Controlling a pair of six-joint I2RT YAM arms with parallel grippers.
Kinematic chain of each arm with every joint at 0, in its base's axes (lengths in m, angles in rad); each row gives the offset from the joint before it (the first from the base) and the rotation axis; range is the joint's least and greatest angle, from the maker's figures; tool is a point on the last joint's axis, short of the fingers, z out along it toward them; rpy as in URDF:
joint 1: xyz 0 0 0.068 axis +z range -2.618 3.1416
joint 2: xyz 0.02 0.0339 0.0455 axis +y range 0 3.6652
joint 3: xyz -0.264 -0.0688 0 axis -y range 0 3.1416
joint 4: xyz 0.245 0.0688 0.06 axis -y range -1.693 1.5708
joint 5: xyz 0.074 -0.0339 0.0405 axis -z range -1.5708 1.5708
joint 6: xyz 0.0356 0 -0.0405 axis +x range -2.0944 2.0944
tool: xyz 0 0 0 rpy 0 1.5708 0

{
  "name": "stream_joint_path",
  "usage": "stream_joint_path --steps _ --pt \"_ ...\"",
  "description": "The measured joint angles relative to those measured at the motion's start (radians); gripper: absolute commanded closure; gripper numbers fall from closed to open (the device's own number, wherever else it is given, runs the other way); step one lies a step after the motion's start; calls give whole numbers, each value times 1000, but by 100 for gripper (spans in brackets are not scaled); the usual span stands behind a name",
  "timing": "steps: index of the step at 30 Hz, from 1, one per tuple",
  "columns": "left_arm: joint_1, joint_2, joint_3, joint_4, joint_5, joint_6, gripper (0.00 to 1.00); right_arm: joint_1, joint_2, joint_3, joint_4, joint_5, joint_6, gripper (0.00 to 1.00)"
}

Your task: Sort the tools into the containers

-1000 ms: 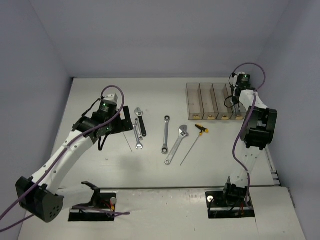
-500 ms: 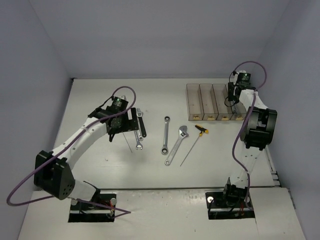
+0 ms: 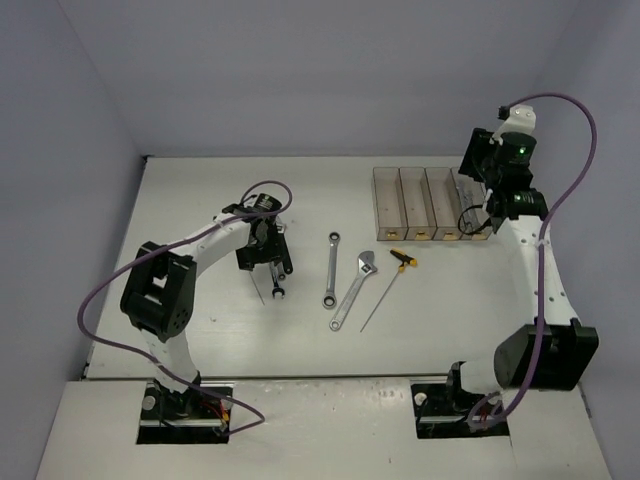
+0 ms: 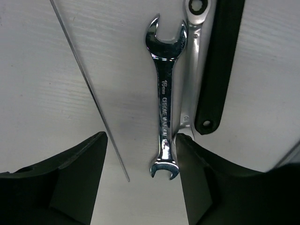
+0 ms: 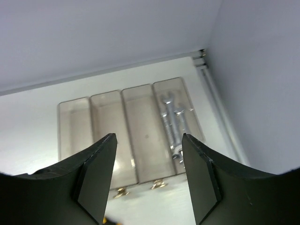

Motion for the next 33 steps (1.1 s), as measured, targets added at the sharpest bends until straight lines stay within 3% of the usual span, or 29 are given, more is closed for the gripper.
stream_joint_path --steps 11,21,23,28,33 --pt "0 99 3 57 -2 -70 53 95 -113 -245 -55 -93 83 42" --pt "-10 105 1 74 -27 -129 68 101 -164 -265 -60 -120 95 41" --pt "-18 105 0 79 -37 -139 73 107 -163 -265 -61 -125 96 41" --pt "-37 107 -2 97 -42 -155 99 129 -163 -265 -61 -141 99 40" --pt "-39 94 -20 117 -41 -161 100 166 -156 -265 -60 -170 99 40"
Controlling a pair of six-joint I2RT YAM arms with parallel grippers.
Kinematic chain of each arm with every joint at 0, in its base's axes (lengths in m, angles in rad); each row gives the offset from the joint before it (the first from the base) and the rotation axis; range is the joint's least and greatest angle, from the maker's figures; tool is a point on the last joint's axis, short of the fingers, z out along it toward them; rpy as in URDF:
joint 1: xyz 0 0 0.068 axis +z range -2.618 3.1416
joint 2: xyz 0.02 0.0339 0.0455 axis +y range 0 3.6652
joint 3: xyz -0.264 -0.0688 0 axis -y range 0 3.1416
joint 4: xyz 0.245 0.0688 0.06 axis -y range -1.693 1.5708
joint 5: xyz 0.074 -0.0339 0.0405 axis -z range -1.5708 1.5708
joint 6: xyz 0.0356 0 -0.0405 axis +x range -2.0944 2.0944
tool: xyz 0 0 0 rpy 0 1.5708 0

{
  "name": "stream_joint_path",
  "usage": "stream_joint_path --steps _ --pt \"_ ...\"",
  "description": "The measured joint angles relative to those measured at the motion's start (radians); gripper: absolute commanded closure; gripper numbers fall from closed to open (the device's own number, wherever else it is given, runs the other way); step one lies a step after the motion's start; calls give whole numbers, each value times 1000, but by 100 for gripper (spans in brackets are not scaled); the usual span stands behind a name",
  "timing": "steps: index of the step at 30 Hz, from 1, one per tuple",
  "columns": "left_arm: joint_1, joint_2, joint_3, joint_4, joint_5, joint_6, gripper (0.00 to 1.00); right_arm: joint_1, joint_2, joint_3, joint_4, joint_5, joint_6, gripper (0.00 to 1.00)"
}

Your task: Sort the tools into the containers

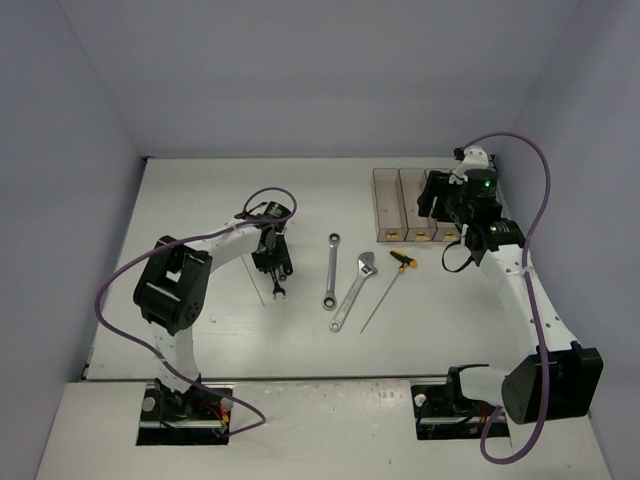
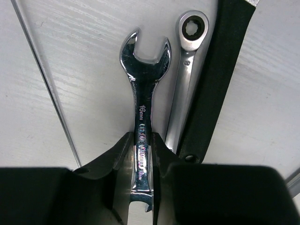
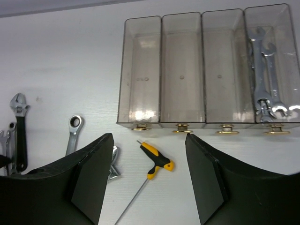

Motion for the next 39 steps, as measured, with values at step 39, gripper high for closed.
stream_joint_path --steps 39 --pt "0 -557 -275 339 364 288 100 589 513 242 229 -163 338 33"
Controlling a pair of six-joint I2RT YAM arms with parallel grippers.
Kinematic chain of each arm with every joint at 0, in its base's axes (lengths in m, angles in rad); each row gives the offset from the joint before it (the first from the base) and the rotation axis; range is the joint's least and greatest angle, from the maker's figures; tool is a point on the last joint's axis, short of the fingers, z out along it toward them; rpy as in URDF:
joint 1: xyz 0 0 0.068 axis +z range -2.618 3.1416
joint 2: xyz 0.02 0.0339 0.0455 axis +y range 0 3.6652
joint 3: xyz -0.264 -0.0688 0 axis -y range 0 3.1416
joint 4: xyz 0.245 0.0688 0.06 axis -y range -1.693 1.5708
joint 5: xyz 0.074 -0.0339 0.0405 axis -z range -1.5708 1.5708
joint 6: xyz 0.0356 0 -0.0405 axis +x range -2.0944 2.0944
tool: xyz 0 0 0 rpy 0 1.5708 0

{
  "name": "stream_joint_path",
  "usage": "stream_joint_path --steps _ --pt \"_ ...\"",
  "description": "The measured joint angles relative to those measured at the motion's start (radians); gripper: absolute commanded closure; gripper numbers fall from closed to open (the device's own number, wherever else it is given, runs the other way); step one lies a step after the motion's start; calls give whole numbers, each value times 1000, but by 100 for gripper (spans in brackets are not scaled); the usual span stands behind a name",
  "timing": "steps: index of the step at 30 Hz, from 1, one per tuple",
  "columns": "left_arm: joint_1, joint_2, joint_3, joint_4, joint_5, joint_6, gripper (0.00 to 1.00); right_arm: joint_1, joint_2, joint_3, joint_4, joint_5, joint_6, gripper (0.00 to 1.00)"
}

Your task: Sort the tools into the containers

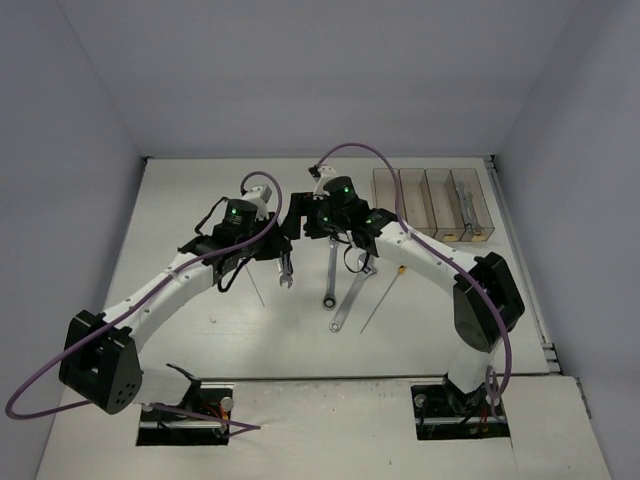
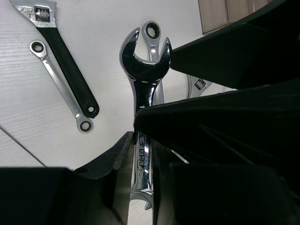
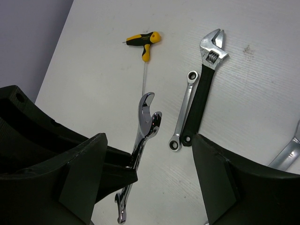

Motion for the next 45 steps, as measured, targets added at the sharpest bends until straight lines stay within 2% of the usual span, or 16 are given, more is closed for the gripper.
stream_joint_path --steps 4,9,11,13,16,17,18,20,21,24,27,30,35,41,45 --pt "-1 0 0 1 5 -1 100 7 26 8 12 0 8 47" --pt "-1 0 0 9 10 -2 100 14 36 10 29 0 17 74" --pt "-2 0 0 14 15 -4 100 16 36 10 39 1 17 92" --pt "-2 1 0 20 22 -7 100 17 36 11 46 -4 17 100" --pt "-3 5 1 31 29 -11 99 19 36 15 50 -2 11 100" --pt "-4 5 1 32 30 -11 88 19 36 15 49 0 5 100" --pt "-4 6 2 33 31 -12 67 19 36 15 47 1 -1 100" --pt "-4 9 8 36 33 -15 49 13 36 15 44 6 -14 100" --pt "-4 13 13 35 30 -15 37 8 36 15 42 11 -25 100" --pt "-3 25 27 28 24 -17 18 -21 36 15 26 32 -61 100" --pt "-3 35 37 -6 -7 -20 13 -97 34 20 -29 68 -129 100" --pt "-3 37 45 -55 -52 -19 13 -206 33 55 -126 137 -226 100" --pt "-2 37 55 -170 -169 -19 13 -408 33 187 -275 357 -464 100" --pt "4 35 55 -274 -253 -19 13 -612 61 322 -335 515 -684 100" --pt "5 17 53 -303 -274 -19 13 -706 176 437 -340 564 -774 100"
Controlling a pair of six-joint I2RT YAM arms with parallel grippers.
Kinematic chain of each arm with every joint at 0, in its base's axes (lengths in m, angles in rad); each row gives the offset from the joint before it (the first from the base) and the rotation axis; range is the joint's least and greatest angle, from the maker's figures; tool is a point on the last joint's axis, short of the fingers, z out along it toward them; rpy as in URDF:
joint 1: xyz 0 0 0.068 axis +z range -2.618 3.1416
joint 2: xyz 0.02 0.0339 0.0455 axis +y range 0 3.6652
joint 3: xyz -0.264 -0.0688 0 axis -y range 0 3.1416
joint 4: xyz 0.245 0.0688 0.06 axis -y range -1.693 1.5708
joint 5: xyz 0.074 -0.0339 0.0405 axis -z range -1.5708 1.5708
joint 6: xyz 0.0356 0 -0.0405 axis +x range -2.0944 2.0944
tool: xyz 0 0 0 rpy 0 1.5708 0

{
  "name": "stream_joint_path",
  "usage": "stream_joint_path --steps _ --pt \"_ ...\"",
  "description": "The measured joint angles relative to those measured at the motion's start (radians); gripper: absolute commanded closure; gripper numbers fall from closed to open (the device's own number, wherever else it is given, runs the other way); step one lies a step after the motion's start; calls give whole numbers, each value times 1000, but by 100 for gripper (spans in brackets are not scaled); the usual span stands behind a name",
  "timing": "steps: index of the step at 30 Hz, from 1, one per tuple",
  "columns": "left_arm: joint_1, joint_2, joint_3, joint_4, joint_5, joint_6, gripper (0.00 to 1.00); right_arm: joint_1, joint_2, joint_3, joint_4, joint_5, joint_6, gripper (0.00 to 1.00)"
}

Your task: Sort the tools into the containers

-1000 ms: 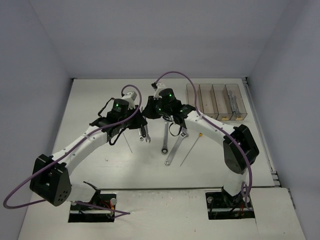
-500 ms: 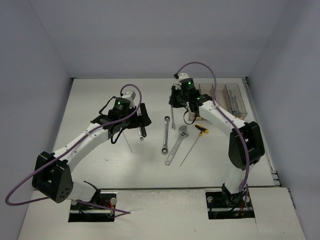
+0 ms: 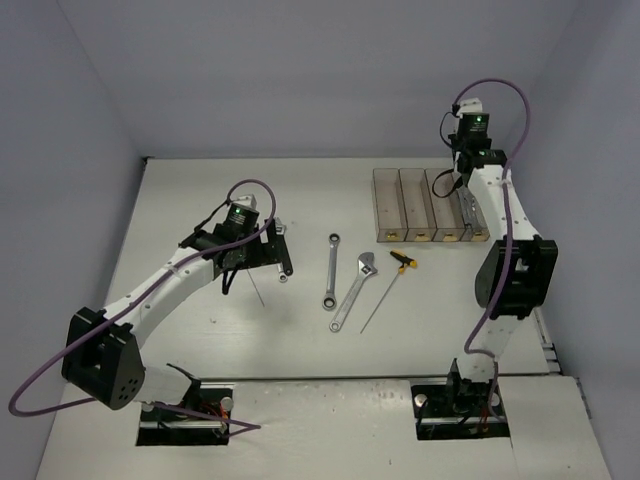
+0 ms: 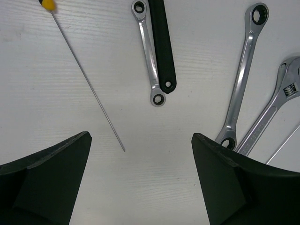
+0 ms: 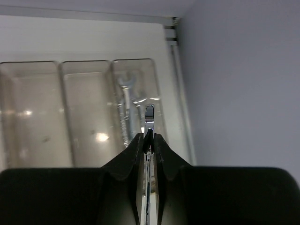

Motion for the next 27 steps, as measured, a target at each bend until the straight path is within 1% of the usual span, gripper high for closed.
stream_joint_path --steps 3,7,12,14,17,18,20,21,22,27 --pt "0 -23 -4 -8 2 0 13 -43 102 61 -9 9 -38 100" --pt "0 -61 -8 -15 5 2 13 -82 245 134 -14 -1 -50 100" --pt "0 -123 -30 -19 1 9 13 -111 367 165 -22 -36 -38 96" --pt "0 -141 -39 -25 -3 11 13 -115 395 175 -21 -53 -32 89" --pt "0 -148 -42 -31 -6 12 13 -115 406 190 -29 -67 -24 82" --pt "1 -147 -42 -31 -6 12 13 -115 406 195 -29 -71 -19 71" --pt "1 -146 -42 -32 -5 13 13 -115 406 204 -25 -78 -10 57" --pt "1 -146 -42 -34 -6 14 13 -115 406 206 -22 -80 -9 52" --pt "1 -146 -42 -36 -6 15 13 -115 406 207 -21 -84 -7 50" --pt "1 -148 -42 -59 -18 20 13 -114 400 207 -23 -101 22 44"
